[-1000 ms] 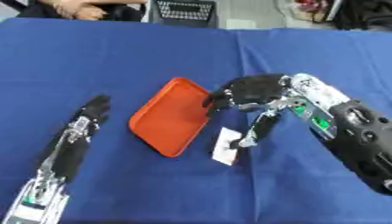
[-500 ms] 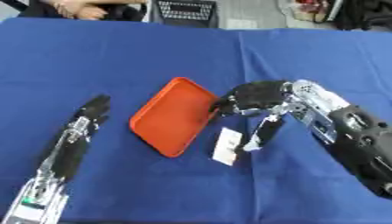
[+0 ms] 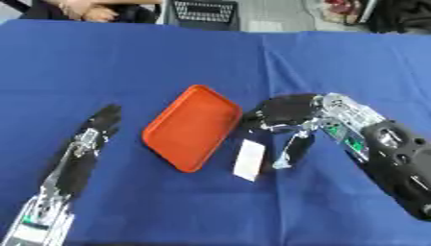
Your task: Pick up objects on the table and place them in the box.
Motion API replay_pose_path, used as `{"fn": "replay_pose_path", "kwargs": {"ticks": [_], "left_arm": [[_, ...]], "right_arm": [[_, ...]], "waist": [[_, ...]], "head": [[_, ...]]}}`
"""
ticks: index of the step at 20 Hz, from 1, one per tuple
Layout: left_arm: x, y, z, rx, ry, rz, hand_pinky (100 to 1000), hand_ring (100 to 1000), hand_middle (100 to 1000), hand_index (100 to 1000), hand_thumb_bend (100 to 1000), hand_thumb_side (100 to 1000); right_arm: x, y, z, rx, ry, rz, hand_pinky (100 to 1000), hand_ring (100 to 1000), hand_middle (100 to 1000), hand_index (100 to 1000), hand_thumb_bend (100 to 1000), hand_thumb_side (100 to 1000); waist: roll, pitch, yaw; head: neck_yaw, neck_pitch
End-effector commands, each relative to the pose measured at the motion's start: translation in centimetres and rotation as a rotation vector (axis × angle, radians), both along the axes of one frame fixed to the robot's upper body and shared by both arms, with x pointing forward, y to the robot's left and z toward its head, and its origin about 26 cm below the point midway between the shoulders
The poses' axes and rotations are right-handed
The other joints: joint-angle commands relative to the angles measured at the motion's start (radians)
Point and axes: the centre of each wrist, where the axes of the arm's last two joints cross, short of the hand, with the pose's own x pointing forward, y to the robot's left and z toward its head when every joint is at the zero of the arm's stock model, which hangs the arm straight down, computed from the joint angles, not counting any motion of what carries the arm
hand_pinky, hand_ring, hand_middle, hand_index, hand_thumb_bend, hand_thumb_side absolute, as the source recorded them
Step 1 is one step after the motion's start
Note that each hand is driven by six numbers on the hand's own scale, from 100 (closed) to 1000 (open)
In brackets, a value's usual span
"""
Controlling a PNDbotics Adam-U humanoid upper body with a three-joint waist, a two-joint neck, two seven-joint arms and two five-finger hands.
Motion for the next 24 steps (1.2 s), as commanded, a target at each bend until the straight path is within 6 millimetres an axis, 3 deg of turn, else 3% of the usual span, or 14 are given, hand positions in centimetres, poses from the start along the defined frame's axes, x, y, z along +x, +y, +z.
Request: {"fn": "replay_pose_path", "kwargs": {"ticks": [1, 24], "left_arm": [[0.1, 0.1, 0.7, 0.009, -0.025, -0.010, 1000, 1000, 1000, 1000, 196, 1000], [0.1, 0.1, 0.6, 0.014, -0.024, -0.012, 1000, 1000, 1000, 1000, 196, 1000]], "right_arm": [[0.1, -0.2, 0.6, -0.310, 0.093, 0.208, 819, 857, 911, 877, 461, 522], [0.1, 0.9, -0.2, -0.340, 0.091, 0.231, 821, 858, 907, 827, 444, 511]], "waist": [[0.002, -0.015, -0.001], [-0.003, -0.017, 0.000]], "head": [[0.006, 0.000], [0.005, 0.000]]}}
